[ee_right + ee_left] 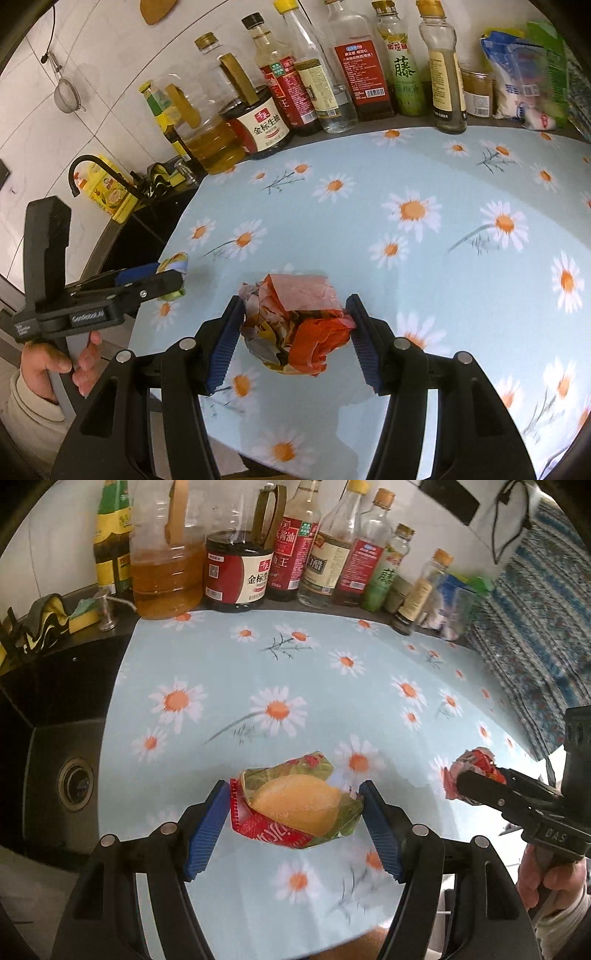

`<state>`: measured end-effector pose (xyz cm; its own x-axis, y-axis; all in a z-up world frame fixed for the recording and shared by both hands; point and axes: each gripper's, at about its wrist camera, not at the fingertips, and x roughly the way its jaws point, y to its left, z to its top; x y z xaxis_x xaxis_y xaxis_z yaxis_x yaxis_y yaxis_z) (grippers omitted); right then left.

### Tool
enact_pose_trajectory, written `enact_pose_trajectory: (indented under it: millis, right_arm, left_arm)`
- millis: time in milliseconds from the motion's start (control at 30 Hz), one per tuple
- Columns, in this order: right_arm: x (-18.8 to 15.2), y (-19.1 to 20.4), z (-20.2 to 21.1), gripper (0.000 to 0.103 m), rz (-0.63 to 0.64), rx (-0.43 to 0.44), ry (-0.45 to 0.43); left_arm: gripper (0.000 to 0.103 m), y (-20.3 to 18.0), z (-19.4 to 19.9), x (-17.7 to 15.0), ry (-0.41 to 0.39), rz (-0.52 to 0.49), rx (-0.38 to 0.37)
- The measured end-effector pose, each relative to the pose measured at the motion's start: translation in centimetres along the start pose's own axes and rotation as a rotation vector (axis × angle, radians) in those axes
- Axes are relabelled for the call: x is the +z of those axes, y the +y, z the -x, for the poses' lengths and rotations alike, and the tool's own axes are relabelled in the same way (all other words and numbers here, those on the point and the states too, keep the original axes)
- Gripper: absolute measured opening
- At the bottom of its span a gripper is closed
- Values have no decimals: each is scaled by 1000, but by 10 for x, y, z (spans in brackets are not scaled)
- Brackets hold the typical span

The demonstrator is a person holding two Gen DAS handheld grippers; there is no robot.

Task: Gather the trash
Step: 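Carry both red wrappers down toward the black trash bin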

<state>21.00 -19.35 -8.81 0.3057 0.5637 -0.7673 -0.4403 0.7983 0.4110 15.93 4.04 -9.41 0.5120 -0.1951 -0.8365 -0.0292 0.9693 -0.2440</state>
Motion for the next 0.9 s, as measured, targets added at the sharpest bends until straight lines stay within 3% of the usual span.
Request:
enact_pose_trajectory:
  millis: [600, 700, 900]
  right_arm:
    - [-122, 95, 29, 57, -88, -80, -2]
    - [-143, 107, 25, 57, -100, -93, 17]
    - [-179, 114, 10, 58, -136, -103, 78]
  left_arm:
    - [69, 39, 61, -108, 21, -51, -155]
    - [69, 43, 64, -127, 28, -81, -153]
    - [69, 58, 60, -159, 80, -44, -176]
